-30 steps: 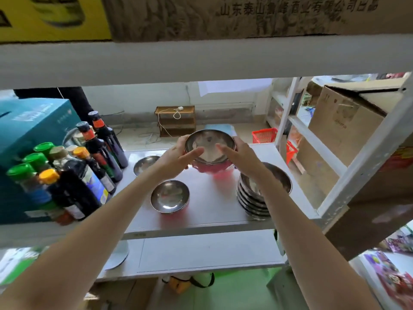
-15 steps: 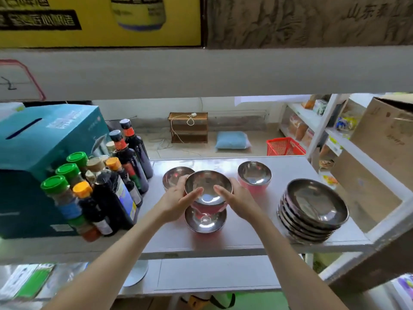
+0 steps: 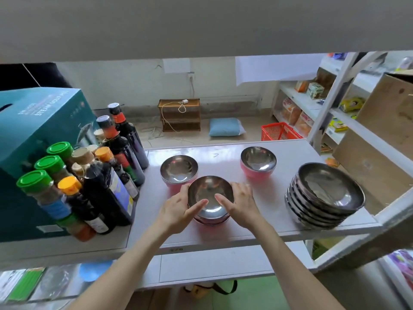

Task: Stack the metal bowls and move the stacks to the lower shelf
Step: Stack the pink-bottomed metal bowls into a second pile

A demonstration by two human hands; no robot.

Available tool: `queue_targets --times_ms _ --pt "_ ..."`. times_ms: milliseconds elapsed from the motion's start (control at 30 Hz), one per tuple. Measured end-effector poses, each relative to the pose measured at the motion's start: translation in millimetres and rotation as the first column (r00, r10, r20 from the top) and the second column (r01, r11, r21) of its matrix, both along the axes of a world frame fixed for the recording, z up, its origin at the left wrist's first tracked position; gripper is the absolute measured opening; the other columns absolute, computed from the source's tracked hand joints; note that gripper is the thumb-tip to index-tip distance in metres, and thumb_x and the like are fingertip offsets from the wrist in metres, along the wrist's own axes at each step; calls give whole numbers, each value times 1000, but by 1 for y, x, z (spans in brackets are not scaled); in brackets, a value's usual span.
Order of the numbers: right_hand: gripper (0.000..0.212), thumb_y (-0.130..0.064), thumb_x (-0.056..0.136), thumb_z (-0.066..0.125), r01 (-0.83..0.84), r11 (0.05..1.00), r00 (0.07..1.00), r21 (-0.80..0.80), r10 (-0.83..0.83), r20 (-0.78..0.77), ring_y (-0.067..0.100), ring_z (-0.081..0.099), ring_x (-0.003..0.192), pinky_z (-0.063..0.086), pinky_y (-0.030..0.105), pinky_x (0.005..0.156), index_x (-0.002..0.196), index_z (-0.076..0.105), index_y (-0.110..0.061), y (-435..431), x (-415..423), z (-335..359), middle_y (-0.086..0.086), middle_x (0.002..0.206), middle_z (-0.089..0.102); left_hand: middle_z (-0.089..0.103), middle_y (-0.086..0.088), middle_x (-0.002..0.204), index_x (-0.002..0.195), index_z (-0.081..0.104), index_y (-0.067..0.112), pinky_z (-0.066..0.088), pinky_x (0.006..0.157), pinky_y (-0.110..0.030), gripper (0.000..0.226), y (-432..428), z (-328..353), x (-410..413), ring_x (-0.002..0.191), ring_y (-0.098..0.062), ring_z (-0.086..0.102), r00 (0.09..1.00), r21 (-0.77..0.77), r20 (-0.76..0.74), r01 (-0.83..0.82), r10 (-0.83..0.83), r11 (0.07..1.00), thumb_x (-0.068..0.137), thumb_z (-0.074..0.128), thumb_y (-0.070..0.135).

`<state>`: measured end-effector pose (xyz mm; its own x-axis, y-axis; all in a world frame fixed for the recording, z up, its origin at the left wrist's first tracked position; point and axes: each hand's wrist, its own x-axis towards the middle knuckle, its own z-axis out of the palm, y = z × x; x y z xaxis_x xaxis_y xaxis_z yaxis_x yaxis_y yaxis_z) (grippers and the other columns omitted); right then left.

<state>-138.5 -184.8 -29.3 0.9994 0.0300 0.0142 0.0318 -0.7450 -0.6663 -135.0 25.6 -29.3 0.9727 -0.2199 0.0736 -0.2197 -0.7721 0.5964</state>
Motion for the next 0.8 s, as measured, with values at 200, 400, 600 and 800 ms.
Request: queue_targets --times_ms 200,400,600,800 --pt "52 -61 86 47 -47 998 998 -49 45 -46 18 33 106 36 38 99 117 52 -19 -5 -4 -3 1 110 49 63 4 121 141 26 32 45 80 -35 89 3 -1 -2 106 -25 60 999 91 -32 11 -8 996 71 25 88" --pt "64 -61 87 49 -85 991 976 106 104 -190 20 45 119 40 39 100 138 42 -23 -5 -9 13 -2 127 53 61 0 125 143 22 33 41 78 -35 89 4 10 -1 109 -26 58 989 163 -144 38 -14 986 73 26 87" --pt "68 -63 86 50 -138 990 929 -16 124 -348 24 49 124 41 38 99 138 44 -18 -18 -21 43 8 133 55 63 0 107 112 52 25 47 88 -43 60 10 45 -2 101 -22 57 970 306 -229 153 -83 940 84 34 75" --pt "87 -65 85 51 -152 960 977 -236 110 -183 25 38 139 34 48 111 152 22 -17 -36 -35 84 8 154 37 57 -7 128 138 43 23 45 95 -45 74 9 83 -5 119 -27 51 977 397 -109 210 -181 894 85 31 74"
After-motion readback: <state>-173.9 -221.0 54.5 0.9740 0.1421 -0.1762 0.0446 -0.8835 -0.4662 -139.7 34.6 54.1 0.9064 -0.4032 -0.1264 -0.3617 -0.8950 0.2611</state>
